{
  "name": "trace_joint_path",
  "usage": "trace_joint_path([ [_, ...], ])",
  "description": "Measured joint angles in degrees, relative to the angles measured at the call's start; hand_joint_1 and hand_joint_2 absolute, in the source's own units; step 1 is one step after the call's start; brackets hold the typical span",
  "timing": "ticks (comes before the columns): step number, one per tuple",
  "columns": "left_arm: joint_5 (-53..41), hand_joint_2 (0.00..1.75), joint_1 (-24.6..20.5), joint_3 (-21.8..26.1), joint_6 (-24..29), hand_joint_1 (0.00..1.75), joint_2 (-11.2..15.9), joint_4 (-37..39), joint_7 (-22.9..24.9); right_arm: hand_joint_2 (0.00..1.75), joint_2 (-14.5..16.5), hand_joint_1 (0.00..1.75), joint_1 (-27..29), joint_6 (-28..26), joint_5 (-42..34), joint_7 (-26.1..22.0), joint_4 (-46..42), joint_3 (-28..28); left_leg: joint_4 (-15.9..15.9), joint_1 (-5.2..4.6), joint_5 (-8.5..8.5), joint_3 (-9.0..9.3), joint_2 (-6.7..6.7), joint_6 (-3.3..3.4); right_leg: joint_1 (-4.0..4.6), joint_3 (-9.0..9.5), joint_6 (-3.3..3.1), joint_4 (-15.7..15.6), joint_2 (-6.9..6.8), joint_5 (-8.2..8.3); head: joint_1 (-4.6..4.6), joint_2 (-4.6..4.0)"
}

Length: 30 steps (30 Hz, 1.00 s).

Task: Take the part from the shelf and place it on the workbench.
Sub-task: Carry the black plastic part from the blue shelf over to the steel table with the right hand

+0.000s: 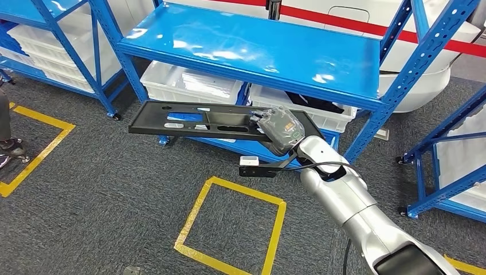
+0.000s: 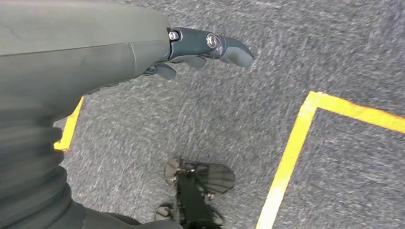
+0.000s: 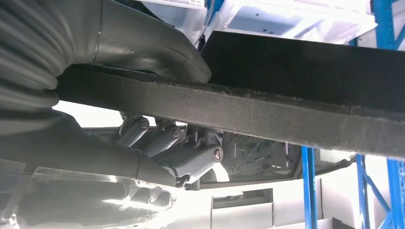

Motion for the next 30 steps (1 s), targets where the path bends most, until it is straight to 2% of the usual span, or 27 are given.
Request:
trace_joint_path([
  [2,0.0,1.75,0.2,0.0,0.0,0.00,0.1,0.0,0.0,1.75,0.2,1.71,-0.1,0.0,0.2,0.0,-0.1,0.2,2.3,0.17,-1.63,-1.19,1.16,-0.55,-0.65,0.06,-0.82,-0.3,-0.91,0.39,-0.19,0.00],
  [3,0.0,1.75,0.2,0.0,0.0,0.00,0.1,0.0,0.0,1.75,0.2,1.71,-0.1,0.0,0.3,0.0,-0.1,0.3,5.2,0.31,-3.35,-2.48,2.20,-0.88,-0.79,0.07,-1.13,-0.4,-1.36,0.50,-0.27,0.00],
  [5,-0.1,1.75,0.2,0.0,0.0,0.00,0.1,0.0,0.0,1.75,0.3,1.71,-0.1,0.0,0.5,0.0,-0.2,0.4,12.8,0.60,-6.94,-5.86,3.67,-1.60,-0.62,0.03,-1.33,-0.4,-2.23,0.50,-0.46,0.00],
  [6,-0.1,1.75,0.2,0.0,-0.1,0.00,0.1,0.0,0.0,1.75,0.3,1.71,0.0,0.0,0.6,0.0,-0.2,0.5,15.6,0.79,-7.85,-7.15,3.96,-1.88,-0.55,0.01,-1.33,-0.4,-2.74,0.49,-0.44,0.00],
  [7,-0.1,1.75,0.2,0.0,-0.1,0.00,0.1,0.0,0.0,1.75,0.3,1.71,0.0,0.0,0.6,0.0,-0.2,0.7,16.4,0.99,-7.65,-7.46,4.17,-2.11,-0.54,-0.01,-1.31,-0.3,-3.26,0.48,-0.47,0.00],
  [8,-0.1,1.75,0.2,0.0,-0.2,0.00,0.1,0.0,-0.1,1.75,0.3,1.71,0.1,0.0,0.6,-0.1,-0.2,0.8,14.9,1.18,-6.44,-6.63,4.45,-2.27,-0.56,-0.01,-1.30,-0.3,-3.73,0.46,-0.46,0.00],
  [9,-0.1,1.75,0.2,0.0,-0.2,0.00,0.1,0.0,-0.1,1.75,0.3,1.71,0.1,0.0,0.7,-0.1,-0.2,0.9,11.6,1.36,-4.60,-4.88,5.00,-2.37,-0.59,0.00,-1.24,-0.2,-4.21,0.40,-0.47,0.00],
  [10,-0.1,1.75,0.1,0.0,-0.3,0.00,0.1,0.0,-0.1,1.75,0.3,1.71,0.1,-0.1,0.8,-0.1,-0.3,1.0,7.3,1.43,-2.97,-2.69,6.09,-2.44,-0.55,-0.01,-1.10,-0.1,-4.60,0.30,-0.48,0.00],
  [11,-0.1,1.75,0.1,0.0,-0.4,0.00,0.2,0.0,-0.1,1.75,0.2,1.71,0.1,-0.1,0.8,-0.1,-0.5,1.0,3.9,1.34,-1.82,-0.96,6.83,-2.27,-0.28,-0.10,-0.89,0.1,-4.95,0.17,-0.47,0.00],
  [12,-0.2,1.75,0.0,0.0,-0.5,0.00,0.2,0.0,-0.1,1.75,0.2,1.71,0.1,-0.1,1.0,-0.1,-0.6,1.0,1.8,1.19,-1.25,0.05,7.31,-2.01,0.00,-0.18,-0.66,0.2,-5.28,0.06,-0.39,0.00],
  [13,-0.3,1.75,-0.1,0.0,-0.5,0.00,0.1,0.0,-0.1,1.75,0.2,1.71,0.1,-0.1,1.1,-0.1,-0.7,1.1,0.9,0.96,-1.19,0.31,7.37,-1.68,0.29,-0.25,-0.40,0.2,-5.65,0.01,-0.25,0.00],
  [15,-0.5,1.75,-0.1,0.0,-0.5,0.00,0.2,0.0,-0.1,1.75,0.3,1.71,0.1,-0.1,1.3,0.0,-1.0,1.1,0.6,0.64,-0.77,0.03,6.16,-0.72,0.55,-0.38,0.24,0.2,-6.45,0.00,-0.03,0.00],
  [16,-0.5,1.75,-0.1,0.0,-0.5,0.00,0.1,0.0,-0.1,1.75,0.2,1.71,0.1,-0.1,1.4,0.0,-1.1,1.1,0.3,0.58,-0.47,0.04,5.68,-0.21,0.48,-0.62,0.53,0.5,-6.27,-0.26,0.02,0.00],
  [17,-0.6,1.75,-0.1,0.0,-0.6,0.00,0.1,0.0,-0.1,1.75,0.2,1.71,0.1,-0.1,1.5,0.0,-1.3,1.1,0.0,0.58,-0.10,0.05,5.20,0.37,0.37,-1.34,0.59,1.8,-5.42,-1.10,0.01,0.00],
  [18,-0.6,1.75,-0.1,0.0,-0.6,0.00,0.1,0.0,-0.1,1.75,0.1,1.71,0.1,-0.1,1.5,0.0,-1.3,1.1,-0.3,0.65,0.20,0.07,4.74,0.85,0.26,-2.60,0.43,4.4,-4.24,-2.46,0.09,0.00],
  [20,-0.6,1.75,-0.2,0.0,-0.6,0.00,0.1,0.0,-0.1,1.75,-0.1,1.71,0.3,-0.1,1.5,0.0,-1.4,1.0,-0.4,0.62,0.51,-0.24,3.67,1.37,0.05,-6.43,-0.11,12.7,-2.12,-6.00,0.20,0.00],
  [21,-0.6,1.75,-0.3,0.0,-0.6,0.00,0.1,0.0,-0.1,1.75,-0.3,1.71,0.5,-0.1,1.5,0.0,-1.4,1.1,-0.4,0.60,0.58,-0.37,3.01,1.43,0.05,-8.15,-0.09,16.3,-1.78,-7.20,0.25,0.00],
  [22,-0.6,1.75,-0.2,0.0,-0.7,0.00,0.1,0.0,-0.1,1.75,-0.4,1.71,0.8,-0.1,1.6,0.0,-1.4,1.1,-0.4,0.57,0.66,-0.46,2.34,1.46,0.06,-9.06,0.15,18.2,-1.62,-7.63,0.27,0.00],
  [23,-0.6,1.75,-0.2,0.0,-0.7,0.00,0.1,0.0,-0.1,1.75,-0.5,1.71,1.0,-0.1,1.7,0.0,-1.4,1.1,-0.4,0.53,0.75,-0.50,1.66,1.43,0.08,-8.76,0.54,17.6,-1.51,-7.09,0.27,0.00],
  [24,-0.7,1.75,-0.2,0.0,-0.8,0.00,0.1,0.0,-0.1,1.75,-0.5,1.71,1.1,-0.1,1.7,0.0,-1.4,1.1,-0.4,0.51,0.84,-0.51,1.03,1.35,0.09,-7.23,0.96,14.6,-1.29,-5.71,0.27,0.00],
  [26,-0.7,1.75,-0.2,0.0,-0.9,0.00,0.0,0.0,-0.1,1.75,-0.6,1.71,1.0,-0.1,1.8,0.0,-1.4,1.0,-0.3,0.40,1.03,-0.64,0.00,1.02,0.08,-2.77,1.31,5.7,0.19,-2.48,0.29,0.00],
  [27,-0.7,1.75,-0.2,0.0,-0.9,0.00,0.0,0.0,-0.1,1.75,-0.6,1.71,0.9,-0.1,1.8,0.0,-1.4,1.0,-0.2,0.30,1.14,-0.79,-0.44,0.79,0.08,-1.17,1.15,2.5,0.86,-1.34,0.27,0.00],
  [28,-0.8,1.75,-0.2,0.0,-0.9,0.00,0.0,0.0,-0.1,1.75,-0.6,1.71,0.9,-0.1,1.9,0.0,-1.4,1.0,-0.2,0.21,1.27,-0.97,-0.81,0.53,0.09,-0.36,0.88,0.8,1.30,-0.73,0.22,0.00],
  [30,-0.8,1.75,-0.1,0.0,-0.9,0.00,0.0,0.0,-0.1,1.75,-0.5,1.71,0.9,-0.1,2.0,0.0,-1.4,1.0,-0.1,0.23,1.54,-1.33,-1.50,-0.03,-0.04,-0.21,0.25,0.4,0.76,-0.25,0.19,0.00],
])
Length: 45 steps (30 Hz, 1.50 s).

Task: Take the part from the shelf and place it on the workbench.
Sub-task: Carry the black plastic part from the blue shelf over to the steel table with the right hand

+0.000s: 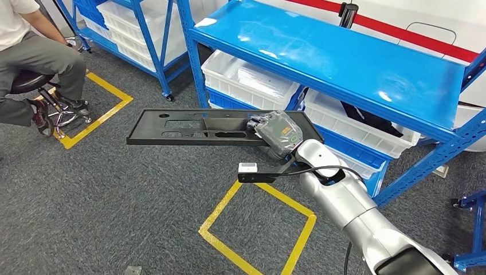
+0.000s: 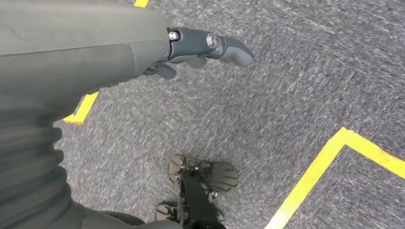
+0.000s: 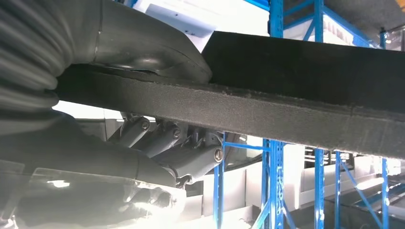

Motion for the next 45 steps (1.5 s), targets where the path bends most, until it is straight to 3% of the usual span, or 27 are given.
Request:
trace_joint_path([
  [1,0.0,1.75,0.1,0.0,0.0,0.00,0.0,0.0,0.0,1.75,0.1,1.71,0.0,0.0,0.1,0.0,0.0,0.0,0.2,0.11,-0.08,-0.20,0.26,-0.28,-0.20,0.02,-0.32,-0.1,-0.40,0.20,0.02,0.00],
  [3,0.0,1.75,0.1,0.0,0.0,0.00,0.1,0.0,0.0,1.75,0.3,1.71,-0.1,0.0,0.2,0.0,0.0,0.0,2.9,0.19,-1.97,-1.48,2.52,-0.88,-0.56,0.12,-1.19,-0.3,-1.23,0.54,-0.23,0.00],
  [5,-0.1,1.75,0.1,0.0,-0.1,0.00,0.1,0.0,0.1,1.75,0.4,1.71,-0.2,0.0,0.2,0.0,0.0,0.0,10.1,0.33,-5.85,-4.56,5.02,-1.47,-0.38,0.11,-1.73,-0.3,-2.04,0.59,-0.50,0.00],
  [6,-0.1,1.75,0.1,0.0,-0.1,0.00,0.1,0.0,0.1,1.75,0.4,1.71,-0.1,0.0,0.3,0.0,0.0,0.0,14.0,0.49,-7.50,-6.31,5.46,-1.72,-0.26,0.09,-1.82,-0.3,-2.52,0.58,-0.50,0.00],
  [7,-0.1,1.75,0.1,0.0,-0.1,0.00,0.1,0.0,0.1,1.75,0.4,1.71,0.0,-0.1,0.3,0.0,0.0,0.0,16.6,0.63,-8.25,-7.41,5.62,-1.88,-0.19,0.07,-1.82,-0.3,-2.99,0.57,-0.50,0.00],
  [8,-0.2,1.75,0.1,0.0,-0.1,0.00,0.1,0.0,0.2,1.75,0.4,1.71,0.1,-0.1,0.4,0.0,0.0,0.0,17.0,0.73,-7.97,-7.46,5.72,-1.98,-0.15,0.05,-1.81,-0.3,-3.43,0.56,-0.51,0.00],
  [9,-0.2,1.75,0.1,0.0,-0.2,0.00,0.1,0.0,0.2,1.75,0.4,1.71,0.2,-0.1,0.4,0.0,0.0,0.0,14.9,0.82,-6.68,-6.26,5.92,-2.00,-0.14,0.06,-1.80,-0.3,-3.88,0.55,-0.51,0.00],
  [12,-0.3,1.75,0.0,0.0,-0.1,0.00,0.3,0.0,0.3,1.75,0.5,1.71,0.1,-0.2,0.6,0.0,0.0,0.0,3.3,0.66,-2.43,-0.01,7.57,-1.55,0.17,0.08,-1.56,-0.2,-4.88,0.43,-0.45,0.00],
  [14,-0.4,1.75,-0.1,0.0,-0.1,0.00,0.3,0.0,0.4,1.75,0.5,1.71,0.0,-0.3,0.6,0.0,0.0,0.0,0.7,0.22,-2.04,1.13,7.68,-0.91,0.60,-0.03,-1.13,-0.3,-5.47,0.35,-0.34,0.00],
  [17,-0.5,1.75,-0.1,0.0,-0.1,0.00,0.3,0.0,0.5,1.75,0.6,1.71,-0.1,-0.3,0.6,0.0,-0.1,0.0,0.0,0.19,-1.34,1.13,6.42,0.40,0.79,-0.52,-0.37,0.3,-5.70,-0.20,-0.24,0.00],
  [19,-0.5,1.75,-0.2,0.0,-0.1,0.00,0.2,0.0,0.5,1.75,0.5,1.71,-0.1,-0.4,0.6,0.0,-0.1,-0.1,-0.6,0.39,-0.77,1.31,5.75,1.29,0.69,-2.80,-0.57,5.0,-4.12,-2.67,-0.14,0.00],
  [21,-0.5,1.75,-0.3,0.0,-0.1,0.00,0.2,0.0,0.5,1.75,0.3,1.71,0.1,-0.4,0.6,0.0,-0.1,-0.1,-0.7,0.31,-0.58,1.12,4.90,1.64,0.46,-6.70,-0.93,13.4,-2.73,-5.93,-0.03,0.00],
  [22,-0.6,1.75,-0.3,0.0,-0.1,0.00,0.2,0.0,0.5,1.75,0.2,1.71,0.3,-0.4,0.7,0.0,0.0,-0.1,-0.7,0.30,-0.54,1.04,4.38,1.67,0.40,-8.27,-0.80,16.4,-2.51,-6.82,0.02,0.00],
  [23,-0.6,1.75,-0.2,0.0,-0.1,0.00,0.2,0.0,0.6,1.75,0.1,1.71,0.5,-0.4,0.7,0.0,0.0,-0.1,-0.6,0.29,-0.50,0.99,3.81,1.64,0.37,-8.84,-0.46,17.4,-2.40,-6.83,0.04,0.00],
  [24,-0.7,1.75,-0.2,0.0,-0.1,0.00,0.2,0.0,0.6,1.75,0.0,1.71,0.6,-0.5,0.7,0.0,0.0,-0.1,-0.6,0.29,-0.45,0.98,3.22,1.57,0.32,-8.16,0.00,15.9,-2.29,-5.90,0.04,0.00],
  [26,-0.9,1.75,-0.2,0.0,-0.2,0.00,0.2,0.0,0.7,1.75,-0.1,1.71,0.5,-0.5,0.8,0.0,0.0,-0.2,-0.6,0.30,-0.31,0.94,2.19,1.35,0.21,-4.11,0.73,7.4,-1.21,-2.56,0.07,0.00],
  [28,-1.0,1.75,-0.3,0.0,-0.2,0.00,0.2,0.0,0.8,1.75,-0.2,1.71,0.4,-0.7,0.8,0.0,0.0,-0.3,-0.5,0.11,-0.16,0.71,1.39,0.91,0.27,-0.88,0.56,0.7,0.11,-0.09,0.04,0.00],
  [30,-1.0,1.75,-0.2,0.0,-0.3,0.00,0.1,0.0,0.8,1.75,-0.2,1.71,0.4,-0.8,0.8,0.0,0.0,-0.3,-0.5,0.02,0.07,0.44,0.70,0.32,0.50,-0.24,-0.02,-0.6,0.13,0.63,0.01,0.00],
  [31,-1.0,1.75,-0.2,0.0,-0.3,0.00,0.2,0.0,0.9,1.75,-0.1,1.71,0.5,-0.8,0.8,0.0,0.0,-0.3,-0.5,0.12,0.14,0.29,0.40,0.04,0.15,-0.16,-0.34,-0.7,-0.28,0.84,-0.01,0.00],
  [33,-1.0,1.75,-0.1,0.0,-0.3,0.00,0.2,0.0,0.9,1.75,0.0,1.71,0.4,-0.8,0.9,0.0,0.0,-0.3,1.1,0.17,-1.00,-0.56,1.55,-0.48,-0.48,0.15,-1.12,-1.2,-1.08,1.20,-0.13,0.00],
  [36,-1.1,1.75,-0.1,0.0,-0.5,0.00,0.3,0.0,0.9,1.75,0.2,1.71,0.4,-0.9,0.8,0.0,-0.1,-0.4,11.7,0.48,-6.50,-5.45,4.94,-1.39,-0.51,0.35,-2.00,-1.4,-2.38,1.26,-0.53,0.00],
  [37,-1.1,1.75,-0.1,0.0,-0.6,0.00,0.3,0.0,0.9,1.75,0.2,1.71,0.4,-0.9,0.9,0.0,-0.1,-0.4,15.2,0.70,-7.76,-7.10,5.40,-1.68,-0.43,0.35,-2.04,-1.4,-2.82,1.21,-0.52,0.00],
  [38,-1.1,1.75,-0.1,0.0,-0.6,0.00,0.3,0.0,0.9,1.75,0.2,1.71,0.5,-0.8,0.9,0.0,-0.1,-0.3,16.7,0.94,-7.95,-7.82,5.62,-1.91,-0.41,0.35,-2.06,-1.3,-3.23,1.17,-0.54,0.00],
  [39,-1.1,1.75,-0.1,0.0,-0.6,0.00,0.3,0.0,0.9,1.75,0.2,1.71,0.6,-0.8,1.0,0.0,-0.1,-0.3,15.8,1.18,-7.10,-7.37,5.81,-2.09,-0.45,0.37,-1.99,-1.3,-3.61,1.12,-0.57,0.00],
  [42,-1.2,1.75,-0.2,0.0,-0.6,0.00,0.3,0.0,0.9,1.75,0.2,1.71,0.4,-0.8,1.0,0.0,-0.2,-0.4,5.0,1.60,-2.51,-1.54,7.73,-2.50,-0.33,0.37,-1.05,-0.8,-4.52,0.50,-0.68,0.00],
  [43,-1.2,1.75,-0.2,0.0,-0.6,0.00,0.2,0.0,1.0,1.75,0.2,1.71,0.4,-0.7,1.0,0.1,-0.2,-0.4,2.5,1.52,-1.81,-0.20,8.10,-2.34,-0.06,0.31,-0.64,-0.5,-4.76,0.25,-0.59,0.00],
  [45,-1.2,1.75,-0.3,0.0,-0.6,0.00,0.1,0.0,1.0,1.75,0.2,1.71,0.3,-0.6,1.1,0.1,-0.3,-0.4,1.3,1.00,-1.74,0.17,7.64,-1.57,0.56,0.20,0.02,-0.4,-5.28,0.04,-0.35,0.00],
])
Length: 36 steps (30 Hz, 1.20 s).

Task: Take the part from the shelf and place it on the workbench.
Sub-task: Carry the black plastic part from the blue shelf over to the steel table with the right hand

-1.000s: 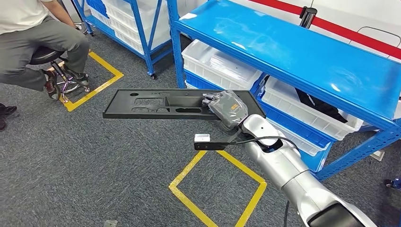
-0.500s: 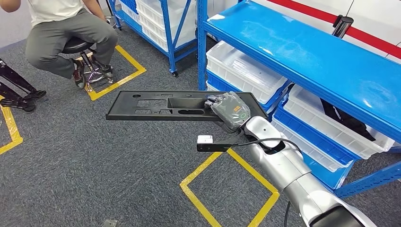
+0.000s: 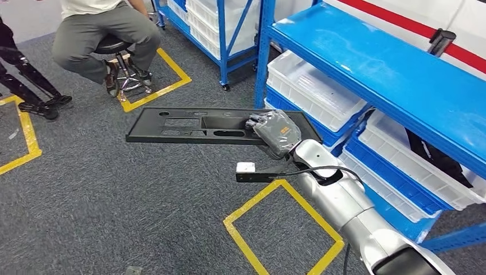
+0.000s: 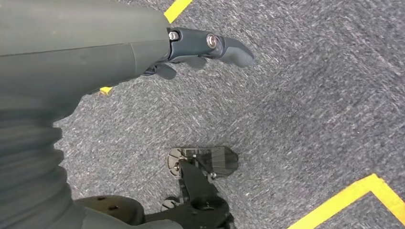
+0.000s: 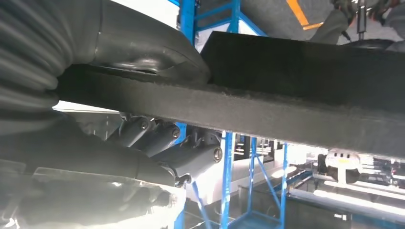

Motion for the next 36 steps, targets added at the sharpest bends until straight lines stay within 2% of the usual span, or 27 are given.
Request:
trace_joint_path([
  [1,0.0,1.75,0.0,0.0,0.0,0.00,0.0,0.0,0.0,1.75,0.0,1.71,0.0,0.1,0.0,0.0,0.0,0.0,-0.1,-0.21,0.10,-0.11,-0.50,0.54,0.09,0.04,0.31,-0.1,-0.31,-0.01,0.13,0.00],
  [3,0.0,1.75,0.0,0.0,0.0,0.00,0.0,0.0,0.2,1.75,0.0,1.71,0.0,0.2,0.1,0.0,-0.1,0.0,-0.5,-0.50,0.45,-0.01,-1.24,1.66,-0.12,-0.79,0.78,1.3,0.26,-0.94,0.13,0.00],
  [4,0.0,1.75,-0.1,0.0,0.0,0.00,0.0,0.0,0.2,1.75,-0.1,1.71,0.1,0.2,0.1,0.0,-0.1,0.0,-0.7,-0.51,0.62,0.07,-1.64,2.20,-0.27,-1.99,0.72,3.6,0.96,-2.14,0.14,0.00],
  [5,-0.1,1.75,-0.1,0.0,0.0,0.00,0.0,0.0,0.2,1.75,-0.2,1.71,0.1,0.2,0.1,0.0,-0.2,0.0,-0.8,-0.52,0.73,0.09,-2.05,2.60,-0.41,-3.81,0.53,7.3,1.80,-3.77,0.18,0.00],
  [7,-0.2,1.75,-0.2,0.0,0.0,0.00,0.0,0.0,0.2,1.75,-0.4,1.71,0.4,0.4,0.1,0.1,-0.2,0.0,-0.8,-0.66,0.75,0.01,-3.06,2.92,-0.41,-8.02,0.27,15.7,2.62,-6.75,0.20,0.00],
  [8,-0.3,1.75,-0.2,0.0,0.0,0.00,0.0,0.0,0.3,1.75,-0.4,1.71,0.6,0.4,0.2,0.1,-0.2,0.0,-0.8,-0.77,0.76,0.00,-3.64,2.94,-0.36,-9.32,0.40,18.0,2.79,-7.27,0.20,0.00],
  [9,-0.4,1.75,-0.2,0.0,0.1,0.00,0.0,0.0,0.3,1.75,-0.5,1.71,0.7,0.5,0.2,0.1,-0.2,0.0,-0.8,-0.91,0.79,0.01,-4.26,2.97,-0.25,-9.44,0.65,17.9,2.96,-6.80,0.19,0.00],
  [10,-0.5,1.75,-0.2,0.0,0.1,0.00,0.0,0.0,0.3,1.75,-0.5,1.71,0.7,0.5,0.3,0.1,-0.2,0.0,-0.8,-1.05,0.82,0.03,-4.86,3.00,-0.13,-8.33,0.90,15.2,3.18,-5.47,0.19,0.00],
  [11,-0.5,1.75,-0.2,0.0,0.1,0.00,0.0,0.0,0.3,1.75,-0.6,1.71,0.7,0.5,0.3,0.1,-0.2,0.0,-0.8,-1.17,0.85,0.06,-5.40,3.01,0.00,-6.39,1.02,11.1,3.61,-3.73,0.20,0.00],
  [13,-0.5,1.75,-0.2,0.0,0.1,0.00,-0.1,0.0,0.3,1.75,-0.6,1.71,0.5,0.5,0.4,0.2,-0.2,-0.1,-0.7,-1.48,0.94,0.01,-6.33,2.92,0.30,-2.60,0.54,3.3,4.88,-0.77,0.17,0.00],
  [14,-0.6,1.75,-0.2,0.0,0.1,0.00,-0.2,0.0,0.3,1.75,-0.6,1.71,0.4,0.5,0.4,0.2,-0.2,-0.1,-0.6,-1.57,0.99,-0.06,-6.71,2.80,0.43,-1.61,0.12,1.4,5.27,-0.04,0.13,0.00],
  [16,-0.6,1.75,-0.1,0.0,0.2,0.00,-0.2,0.0,0.3,1.75,-0.5,1.71,0.3,0.6,0.5,0.2,-0.2,0.0,-0.7,-1.64,1.12,-0.22,-7.41,2.39,0.39,-1.06,-0.57,0.5,4.93,0.47,0.11,0.00],
  [17,-0.6,1.75,-0.1,0.0,0.2,0.00,-0.2,0.0,0.3,1.75,-0.4,1.71,0.3,0.6,0.5,0.2,-0.2,0.0,-0.5,-1.60,1.01,-0.38,-7.20,2.17,0.09,-0.89,-0.88,0.2,4.54,0.65,0.10,0.00],
  [19,-0.6,1.75,0.0,0.0,0.4,0.00,-0.1,0.0,0.4,1.75,-0.2,1.71,0.3,0.6,0.6,0.3,-0.3,0.0,1.7,-1.54,-0.47,-1.38,-5.30,1.64,-0.48,-0.45,-1.72,-0.3,3.78,0.97,0.00,0.00],
  [21,-0.7,1.75,0.0,0.0,0.5,0.00,-0.1,0.0,0.4,1.75,0.0,1.71,0.2,0.7,0.7,0.3,-0.3,0.0,8.5,-1.18,-4.12,-4.49,-2.95,1.02,-0.44,-0.20,-2.35,-0.5,3.08,0.97,-0.16,0.00],
  [22,-0.7,1.75,0.0,0.0,0.5,0.00,-0.1,0.0,0.4,1.75,0.0,1.71,0.2,0.7,0.8,0.3,-0.4,0.0,12.6,-0.89,-5.84,-6.42,-2.43,0.66,-0.37,-0.16,-2.50,-0.5,2.66,0.92,-0.21,0.00],
  [23,-0.7,1.75,0.0,0.0,0.5,0.00,-0.1,0.0,0.4,1.75,0.0,1.71,0.2,0.8,0.8,0.3,-0.3,0.0,15.4,-0.59,-6.69,-7.82,-2.18,0.32,-0.33,-0.14,-2.52,-0.5,2.27,0.88,-0.21,0.00],
  [24,-0.7,1.75,0.0,0.0,0.5,0.00,-0.1,0.0,0.4,1.75,0.1,1.71,0.2,0.8,0.9,0.3,-0.3,0.0,16.0,-0.30,-6.39,-8.15,-1.99,0.03,-0.35,-0.13,-2.49,-0.4,1.90,0.81,-0.23,0.00],
  [25,-0.7,1.75,0.0,0.0,0.5,0.00,-0.1,0.0,0.4,1.75,0.1,1.71,0.2,0.9,1.0,0.3,-0.3,0.1,14.2,-0.02,-5.05,-7.21,-1.70,-0.22,-0.41,-0.09,-2.38,-0.3,1.54,0.69,-0.23,0.00],
  [27,-0.7,1.75,-0.1,0.0,0.5,0.00,0.0,0.0,0.4,1.75,0.2,1.71,0.2,0.9,1.1,0.3,-0.3,0.0,6.4,0.22,-1.69,-3.06,-0.24,-0.51,-0.39,-0.04,-1.89,0.0,0.96,0.23,-0.26,0.00],
  [28,-0.7,1.75,-0.1,0.0,0.5,0.00,0.0,0.0,0.4,1.75,0.3,1.71,0.1,0.9,1.2,0.3,-0.3,0.0,3.1,0.17,-0.63,-1.35,0.29,-0.38,-0.18,-0.07,-1.54,0.3,0.66,-0.02,-0.21,0.00],
  [29,-0.8,1.75,-0.2,0.0,0.5,0.00,0.0,0.0,0.4,1.75,0.3,1.71,0.1,0.9,1.2,0.3,-0.3,0.0,1.2,0.05,-0.22,-0.39,0.62,-0.16,0.05,-0.12,-1.25,0.5,0.40,-0.21,-0.12,0.00],
  [32,-1.0,1.75,-0.3,0.0,0.5,0.00,0.0,0.0,0.6,1.75,0.3,1.71,0.0,0.9,1.3,0.4,-0.3,0.0,0.3,-0.47,0.03,-0.29,-0.51,1.12,0.50,-0.17,-0.34,0.5,-0.66,-0.45,0.21,0.00],
  [33,-1.1,1.75,-0.3,0.0,0.5,0.00,0.0,0.0,0.7,1.75,0.3,1.71,-0.1,0.9,1.4,0.4,-0.4,0.0,-0.1,-0.56,0.27,-0.17,-0.96,1.65,0.42,-0.39,-0.07,0.9,-0.50,-0.82,0.25,0.00],
  [35,-1.2,1.75,-0.4,0.0,0.5,0.00,0.0,0.0,0.9,1.75,0.2,1.71,-0.1,0.8,1.4,0.5,-0.4,-0.1,-0.8,-0.47,0.71,0.12,-1.70,2.57,0.14,-2.16,-0.11,4.4,0.94,-2.74,0.35,0.00],
  [36,-1.3,1.75,-0.5,0.0,0.5,0.00,0.0,0.0,0.9,1.75,0.1,1.71,0.0,0.8,1.4,0.5,-0.3,-0.1,-0.9,-0.48,0.81,0.10,-2.12,2.83,-0.14,-4.03,-0.32,8.2,1.89,-4.32,0.43,0.00],
])
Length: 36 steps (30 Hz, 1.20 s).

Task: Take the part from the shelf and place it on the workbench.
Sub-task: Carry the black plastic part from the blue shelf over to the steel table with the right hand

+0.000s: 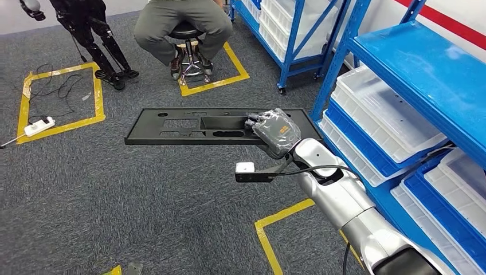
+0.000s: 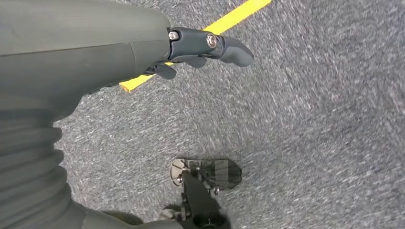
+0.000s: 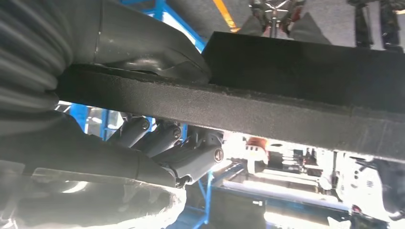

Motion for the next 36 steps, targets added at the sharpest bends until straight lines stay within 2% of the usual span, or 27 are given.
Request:
trace_joint_path([
  [2,0.0,1.75,-0.1,0.0,0.0,0.00,0.0,0.0,0.1,1.75,-0.1,1.71,0.3,0.0,0.0,0.0,0.1,0.0,0.0,-0.03,0.05,-0.13,-0.99,0.17,-0.20,-3.87,-0.06,7.6,0.79,-2.47,0.10,0.00],
  [3,0.0,1.75,-0.1,0.0,0.0,0.00,0.0,0.0,0.1,1.75,-0.2,1.71,0.5,0.0,0.1,0.1,0.2,0.0,0.0,-0.05,0.08,-0.18,-1.54,0.18,-0.26,-4.99,0.20,9.6,0.93,-2.78,0.11,0.00],
  [4,-0.1,1.75,0.0,0.0,0.0,0.00,0.0,0.0,0.1,1.75,-0.3,1.71,0.7,0.0,0.1,0.1,0.2,0.0,0.0,-0.06,0.12,-0.21,-2.08,0.15,-0.28,-4.78,0.62,8.9,1.02,-2.08,0.11,0.00],
  [5,-0.1,1.75,0.0,0.0,0.0,0.00,0.0,0.0,0.2,1.75,-0.3,1.71,0.7,0.0,0.1,0.1,0.3,0.0,0.1,-0.06,0.17,-0.22,-2.60,0.09,-0.34,-3.43,1.09,5.9,1.18,-0.65,0.12,0.00],
  [6,-0.1,1.75,0.0,0.0,0.0,0.00,0.0,0.0,0.2,1.75,-0.3,1.71,0.6,0.0,0.1,0.1,0.3,0.0,0.1,-0.05,0.24,-0.24,-3.05,-0.02,-0.48,-1.43,1.51,1.6,1.76,1.05,0.14,0.00],
  [7,-0.1,1.75,0.0,0.0,0.0,0.00,0.0,0.0,0.2,1.75,-0.3,1.71,0.5,0.0,0.1,0.1,0.3,0.0,0.1,-0.17,0.29,-0.35,-3.46,-0.21,-0.53,0.59,1.65,-2.4,2.43,2.52,0.14,0.00],
  [8,-0.1,1.75,0.0,0.0,0.0,0.00,0.0,0.0,0.2,1.75,-0.3,1.71,0.3,0.0,0.1,0.1,0.3,0.0,0.2,-0.29,0.37,-0.46,-3.80,-0.45,-0.56,2.00,1.55,-5.4,2.99,3.59,0.11,0.00],
  [9,-0.1,1.75,0.0,0.0,0.0,0.00,0.0,0.0,0.2,1.75,-0.3,1.71,0.3,0.0,0.1,0.1,0.3,0.0,0.2,-0.41,0.47,-0.61,-4.13,-0.71,-0.50,2.70,1.31,-6.9,3.36,4.09,0.08,0.00],
  [11,-0.2,1.75,0.1,0.1,0.0,0.00,0.0,0.0,0.1,1.75,-0.2,1.71,0.2,0.0,0.1,0.1,0.3,0.0,0.2,-0.37,0.65,-0.83,-4.72,-1.29,-0.49,2.82,0.61,-7.2,2.90,4.44,0.04,0.00],
  [12,-0.3,1.75,0.2,0.1,0.0,0.00,0.0,0.0,0.1,1.75,-0.2,1.71,0.2,0.0,0.2,0.1,0.3,0.0,0.5,-0.24,0.46,-1.01,-4.44,-1.55,-0.68,2.91,0.29,-7.3,2.56,4.58,0.05,0.00],
  [13,-0.3,1.75,0.3,0.1,0.0,0.00,0.0,0.0,0.1,1.75,-0.1,1.71,0.2,0.0,0.2,0.1,0.3,0.0,1.4,-0.15,-0.21,-1.43,-3.61,-1.80,-0.87,3.01,-0.22,-7.4,2.23,4.72,-0.02,0.00],
  [15,-0.4,1.75,0.3,0.1,0.0,0.00,0.0,0.0,0.1,1.75,-0.1,1.71,0.2,0.0,0.2,0.1,0.2,0.0,6.8,0.01,-3.42,-3.84,-1.26,-2.26,-0.87,3.19,-1.26,-7.6,1.53,4.79,-0.21,0.00],
  [17,-0.5,1.75,0.3,0.1,0.0,0.00,0.0,0.0,0.1,1.75,-0.2,1.71,0.3,0.1,0.2,0.1,0.2,0.0,14.9,0.18,-7.06,-7.54,-0.11,-2.67,-0.45,3.23,-1.82,-7.6,0.75,4.67,-0.32,0.00],
  [18,-0.5,1.75,0.4,0.1,0.0,0.00,-0.1,0.0,0.1,1.75,-0.2,1.71,0.4,0.1,0.2,0.1,0.2,0.0,17.4,0.26,-7.77,-8.68,0.05,-2.80,-0.31,3.25,-1.87,-7.6,0.37,4.63,-0.32,0.00],
  [19,-0.5,1.75,0.4,0.1,0.0,0.00,-0.1,0.0,0.1,1.75,-0.2,1.71,0.5,0.2,0.2,0.1,0.2,0.1,17.6,0.34,-7.36,-8.69,0.17,-2.86,-0.22,3.29,-1.89,-7.6,0.01,4.60,-0.33,0.00],
  [20,-0.5,1.75,0.4,0.1,0.0,0.00,-0.1,0.0,0.1,1.75,-0.2,1.71,0.5,0.2,0.2,0.1,0.1,0.1,15.4,0.39,-6.00,-7.48,0.37,-2.84,-0.18,3.36,-1.90,-7.5,-0.32,4.55,-0.33,0.00],
  [22,-0.5,1.75,0.3,0.1,0.1,0.00,-0.1,0.0,0.1,1.75,-0.2,1.71,0.5,0.3,0.2,0.1,0.1,0.0,7.3,0.24,-2.67,-3.02,1.82,-2.67,0.06,3.55,-1.69,-7.5,-0.87,4.28,-0.36,0.00],
  [24,-0.6,1.75,0.3,0.1,0.1,0.00,-0.1,0.0,0.1,1.75,-0.3,1.71,0.5,0.5,0.1,0.1,0.0,0.0,2.2,-0.09,-1.29,-0.31,2.89,-2.28,0.57,3.58,-1.30,-7.4,-1.41,4.01,-0.23,0.00],
  [27,-0.6,1.75,0.2,0.2,0.1,0.00,-0.1,0.0,0.1,1.75,-0.4,1.71,0.5,0.6,0.1,0.2,-0.1,0.0,1.2,-0.36,-1.08,-0.22,1.94,-1.40,0.85,3.41,-0.65,-7.3,-2.25,3.72,0.00,0.00],
  [29,-0.6,1.75,0.2,0.2,0.1,0.00,-0.1,0.0,0.1,1.75,-0.6,1.71,0.5,0.6,0.1,0.2,-0.2,0.0,0.6,-0.21,-0.60,-0.03,1.13,-0.53,0.64,2.20,-0.44,-4.9,-1.17,2.30,0.02,0.00],
  [31,-0.7,1.75,0.1,0.2,0.1,0.00,-0.1,0.0,0.0,1.75,-0.8,1.71,0.6,0.6,0.1,0.2,-0.3,-0.1,0.4,-0.10,-0.34,-0.01,0.27,0.01,0.26,-1.18,-0.69,2.2,0.43,-0.71,0.11,0.00],
  [33,-0.7,1.75,0.1,0.2,0.1,0.00,-0.1,0.0,0.0,1.75,-1.0,1.71,0.9,0.7,0.1,0.2,-0.3,-0.1,0.4,-0.08,-0.29,-0.10,-0.80,0.11,-0.04,-4.81,-0.51,9.5,0.92,-2.97,0.18,0.00],
  [34,-0.7,1.75,0.1,0.3,0.1,0.00,-0.1,0.0,0.0,1.75,-1.1,1.71,1.1,0.8,0.1,0.2,-0.3,-0.1,0.4,-0.07,-0.27,-0.12,-1.37,0.08,-0.15,-5.37,-0.12,10.4,0.99,-2.91,0.20,0.00],
  [35,-0.7,1.75,0.1,0.3,0.1,0.00,-0.1,0.0,0.0,1.75,-1.2,1.71,1.2,0.8,0.1,0.2,-0.3,-0.1,0.4,-0.04,-0.23,-0.12,-1.94,0.02,-0.31,-4.78,0.41,8.9,1.06,-1.96,0.20,0.00],
  [36,-0.7,1.75,0.1,0.4,0.1,0.00,-0.1,0.0,0.0,1.75,-1.2,1.71,1.2,0.8,0.1,0.2,-0.3,-0.1,0.4,0.01,-0.19,-0.10,-2.44,-0.08,-0.53,-3.14,0.96,5.3,1.26,-0.36,0.21,0.00],
])
